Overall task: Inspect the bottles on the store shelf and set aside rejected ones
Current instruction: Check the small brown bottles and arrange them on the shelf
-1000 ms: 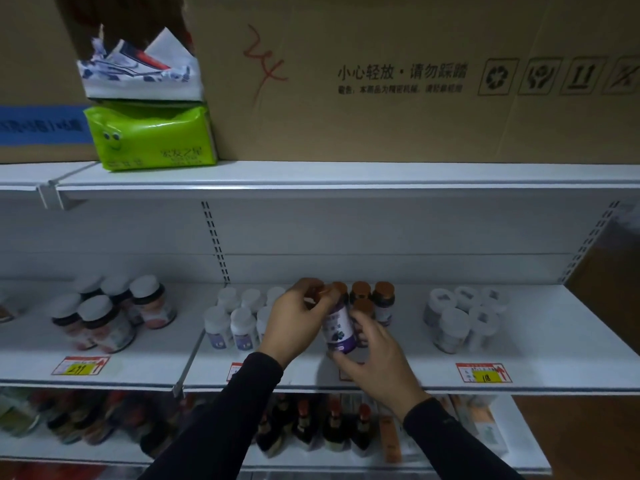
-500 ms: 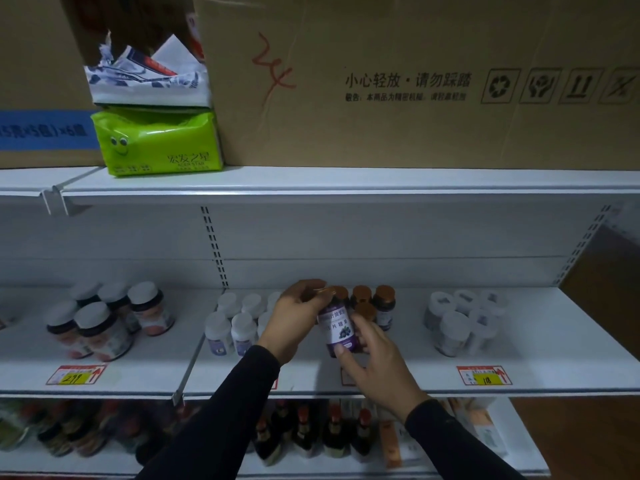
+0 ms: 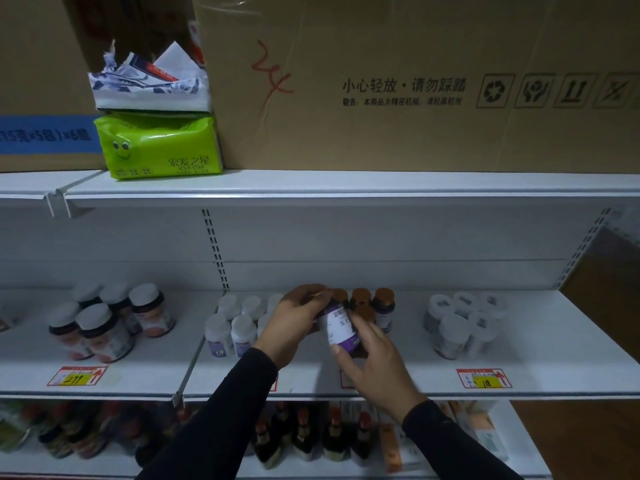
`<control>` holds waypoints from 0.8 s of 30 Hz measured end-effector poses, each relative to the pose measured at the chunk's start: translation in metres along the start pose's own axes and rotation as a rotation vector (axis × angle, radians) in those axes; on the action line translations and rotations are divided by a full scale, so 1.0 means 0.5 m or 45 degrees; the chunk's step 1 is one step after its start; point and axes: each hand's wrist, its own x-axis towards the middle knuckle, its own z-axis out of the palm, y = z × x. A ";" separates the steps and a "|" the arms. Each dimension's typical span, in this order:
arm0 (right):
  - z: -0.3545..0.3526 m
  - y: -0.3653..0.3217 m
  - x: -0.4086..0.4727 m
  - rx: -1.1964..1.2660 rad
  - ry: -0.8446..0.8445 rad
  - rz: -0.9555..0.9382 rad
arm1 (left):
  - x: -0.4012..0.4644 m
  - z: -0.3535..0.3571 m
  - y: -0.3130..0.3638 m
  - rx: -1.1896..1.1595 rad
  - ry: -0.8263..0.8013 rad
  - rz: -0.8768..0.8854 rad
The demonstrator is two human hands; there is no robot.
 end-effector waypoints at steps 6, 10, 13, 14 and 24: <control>0.002 -0.012 -0.002 0.098 0.020 -0.005 | -0.002 0.013 0.003 -0.029 0.121 0.045; 0.001 -0.012 -0.003 0.114 0.032 -0.003 | -0.006 0.017 0.001 -0.024 0.110 0.056; -0.004 -0.008 -0.005 0.128 0.053 0.009 | -0.007 0.011 0.001 -0.040 0.054 0.015; -0.005 -0.008 -0.005 0.137 0.060 0.012 | -0.007 0.008 0.002 -0.052 0.043 0.009; -0.004 -0.020 -0.010 0.204 0.048 0.020 | -0.011 0.010 0.008 -0.126 0.068 0.000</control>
